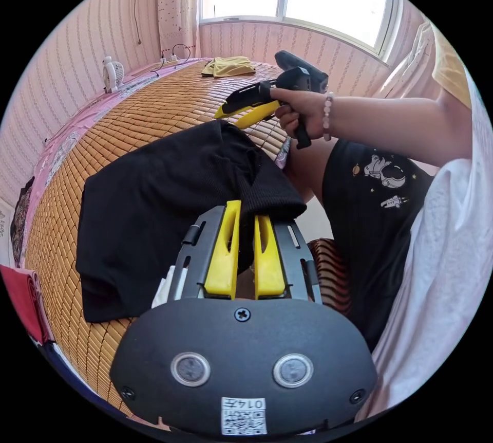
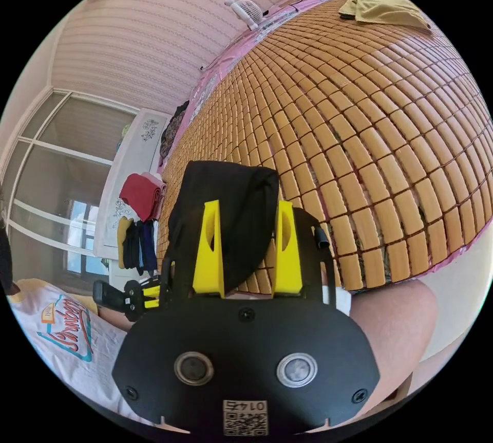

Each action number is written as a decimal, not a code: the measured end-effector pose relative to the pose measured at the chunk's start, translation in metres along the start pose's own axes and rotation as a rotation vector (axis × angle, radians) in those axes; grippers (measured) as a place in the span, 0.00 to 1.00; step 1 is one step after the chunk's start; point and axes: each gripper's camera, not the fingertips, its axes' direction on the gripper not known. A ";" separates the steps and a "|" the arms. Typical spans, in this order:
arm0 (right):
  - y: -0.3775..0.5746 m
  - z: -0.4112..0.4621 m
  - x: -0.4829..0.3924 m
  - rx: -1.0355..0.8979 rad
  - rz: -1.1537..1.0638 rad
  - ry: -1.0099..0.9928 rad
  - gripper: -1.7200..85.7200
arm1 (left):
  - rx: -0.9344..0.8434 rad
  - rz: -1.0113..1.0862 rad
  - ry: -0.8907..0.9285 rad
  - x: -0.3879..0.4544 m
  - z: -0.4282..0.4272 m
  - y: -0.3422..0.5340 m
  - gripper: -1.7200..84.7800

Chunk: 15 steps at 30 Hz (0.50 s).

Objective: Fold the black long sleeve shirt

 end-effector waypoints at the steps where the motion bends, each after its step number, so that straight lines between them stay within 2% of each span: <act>1: 0.002 0.003 0.005 0.017 0.028 0.027 0.15 | -0.002 0.001 -0.005 0.001 -0.003 0.002 0.07; 2: 0.004 0.003 0.007 0.037 0.045 0.049 0.14 | 0.002 0.010 -0.011 0.003 -0.007 0.002 0.07; 4: 0.008 0.005 0.018 0.011 0.080 0.002 0.05 | 0.014 0.024 -0.023 0.003 -0.014 0.000 0.07; 8: 0.020 -0.019 0.037 0.080 0.155 -0.215 0.03 | 0.071 -0.029 0.008 -0.003 -0.038 -0.013 0.07; 11: 0.028 -0.060 0.029 0.160 0.104 -0.289 0.02 | 0.215 -0.078 0.087 -0.009 -0.070 -0.023 0.06; 15: 0.026 -0.112 -0.018 0.242 -0.053 -0.246 0.02 | 0.345 -0.177 0.123 -0.024 -0.099 -0.032 0.06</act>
